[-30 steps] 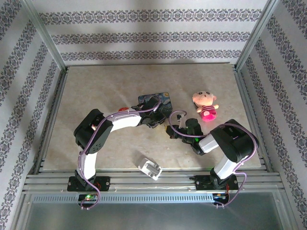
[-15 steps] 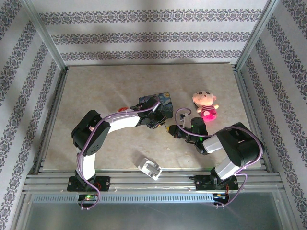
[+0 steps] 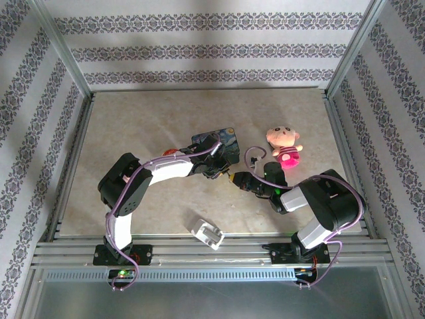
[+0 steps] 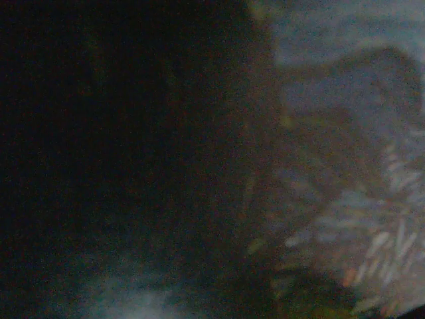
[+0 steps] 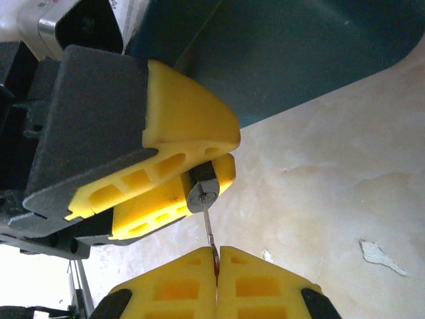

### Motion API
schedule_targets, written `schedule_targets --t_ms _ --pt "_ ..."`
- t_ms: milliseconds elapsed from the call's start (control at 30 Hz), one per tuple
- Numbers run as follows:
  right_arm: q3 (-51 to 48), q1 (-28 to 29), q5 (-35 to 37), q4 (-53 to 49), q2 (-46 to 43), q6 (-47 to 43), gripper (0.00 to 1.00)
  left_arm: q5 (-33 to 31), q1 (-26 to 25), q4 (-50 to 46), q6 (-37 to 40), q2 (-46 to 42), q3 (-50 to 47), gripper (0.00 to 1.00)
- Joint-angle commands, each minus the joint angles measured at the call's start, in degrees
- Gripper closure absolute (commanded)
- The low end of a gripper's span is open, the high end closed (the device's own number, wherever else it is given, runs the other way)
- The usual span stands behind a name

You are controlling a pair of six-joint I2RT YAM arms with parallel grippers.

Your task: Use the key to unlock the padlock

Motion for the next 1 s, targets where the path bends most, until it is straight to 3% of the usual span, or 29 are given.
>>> schedule_targets --t_ms 0,267,700,967 --pt "1.6 0.3 1.5 0.6 -0.4 2.7 1.0 3.5 -0.9 -1.3 -5.9 -1.0 -1.3 0.98" --pt "3.1 1.4 5.6 -2.2 -2.8 4.7 1.0 3.8 -0.8 -1.0 -5.9 -0.5 -1.0 0.98" --pt "4.9 4.9 14.1 -11.6 -10.0 -0.4 1.0 4.5 -0.8 -0.1 -6.1 0.0 -1.0 0.98" --pt "6.9 5.2 15.5 -11.3 -8.4 0.0 1.0 4.8 -0.8 0.8 -5.8 0.2 -1.1 0.98"
